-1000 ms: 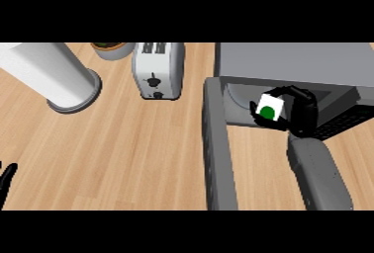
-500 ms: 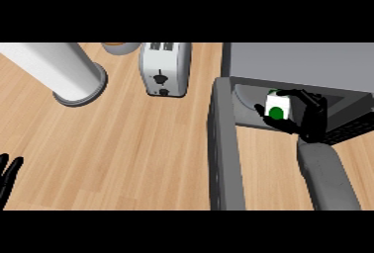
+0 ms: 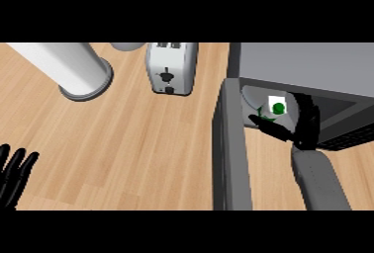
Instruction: Pick up the milk, place it into the microwave and close the microwave
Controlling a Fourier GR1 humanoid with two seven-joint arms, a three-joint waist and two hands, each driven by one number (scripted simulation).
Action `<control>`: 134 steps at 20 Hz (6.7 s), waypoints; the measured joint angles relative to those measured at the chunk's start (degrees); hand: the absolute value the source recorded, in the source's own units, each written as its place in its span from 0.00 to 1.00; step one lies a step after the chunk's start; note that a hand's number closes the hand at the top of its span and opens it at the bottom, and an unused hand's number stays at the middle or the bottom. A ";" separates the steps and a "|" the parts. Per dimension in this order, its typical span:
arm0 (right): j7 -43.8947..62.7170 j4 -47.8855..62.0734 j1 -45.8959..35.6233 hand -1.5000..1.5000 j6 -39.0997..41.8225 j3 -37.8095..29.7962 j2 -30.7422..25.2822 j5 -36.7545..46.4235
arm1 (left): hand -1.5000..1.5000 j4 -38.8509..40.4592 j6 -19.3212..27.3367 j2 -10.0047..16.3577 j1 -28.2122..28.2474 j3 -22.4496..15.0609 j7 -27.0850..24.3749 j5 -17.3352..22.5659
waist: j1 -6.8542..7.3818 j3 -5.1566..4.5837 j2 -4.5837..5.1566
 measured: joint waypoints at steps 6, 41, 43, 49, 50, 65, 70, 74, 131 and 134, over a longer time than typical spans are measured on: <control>-0.08 1.48 -1.20 0.00 0.93 0.66 2.07 -0.59 | 0.00 0.30 -0.04 -0.12 -1.20 -1.48 0.25 -1.26 | 0.40 0.02 -0.25; 1.06 15.69 -9.73 0.00 10.92 1.48 2.67 -2.57 | 0.00 3.80 3.19 -4.01 -5.96 -10.47 3.05 -9.87 | -5.89 -0.40 -2.22; 3.30 17.59 -10.71 0.00 13.73 0.79 2.35 -4.07 | 0.00 4.42 2.73 -4.12 -5.84 -11.42 2.84 -10.20 | -6.28 -0.34 -2.00; 12.62 27.64 -16.69 0.00 21.75 -2.91 0.37 -8.62 | 1.00 8.66 1.34 -3.85 -8.68 -14.97 2.93 -13.14 | -8.03 -0.02 -0.96; 12.15 29.25 -16.90 0.00 22.34 -3.30 0.06 -8.87 | 1.00 9.24 1.03 -3.86 -8.72 -16.01 2.61 -14.00 | -8.21 0.00 -0.96; 14.73 13.44 -0.53 0.00 31.24 1.71 -0.06 -10.94 | 1.00 26.90 4.16 -5.08 -19.45 -25.02 -0.53 -26.20 | -11.51 -0.07 -1.84; 16.94 1.32 9.30 0.00 33.72 4.01 -0.93 -11.60 | 1.00 34.20 2.98 -5.24 -24.70 -27.95 0.42 -27.72 | -12.01 -0.10 -1.88; 20.98 -11.46 17.68 0.00 35.18 5.49 -1.46 -12.94 | 1.00 39.15 5.10 -5.39 -26.58 -32.42 -1.34 -28.10 | -11.96 -0.11 -1.89; 48.48 -52.11 23.52 0.00 58.74 2.90 -18.92 -50.53 | 1.00 74.43 58.35 -5.63 -73.00 -53.65 -19.00 29.27 | -27.20 -0.33 2.41; 49.22 -52.65 22.80 0.00 58.57 2.74 -19.47 -51.48 | 1.00 74.76 57.94 -5.63 -73.08 -53.82 -20.73 30.46 | -27.28 -0.32 2.49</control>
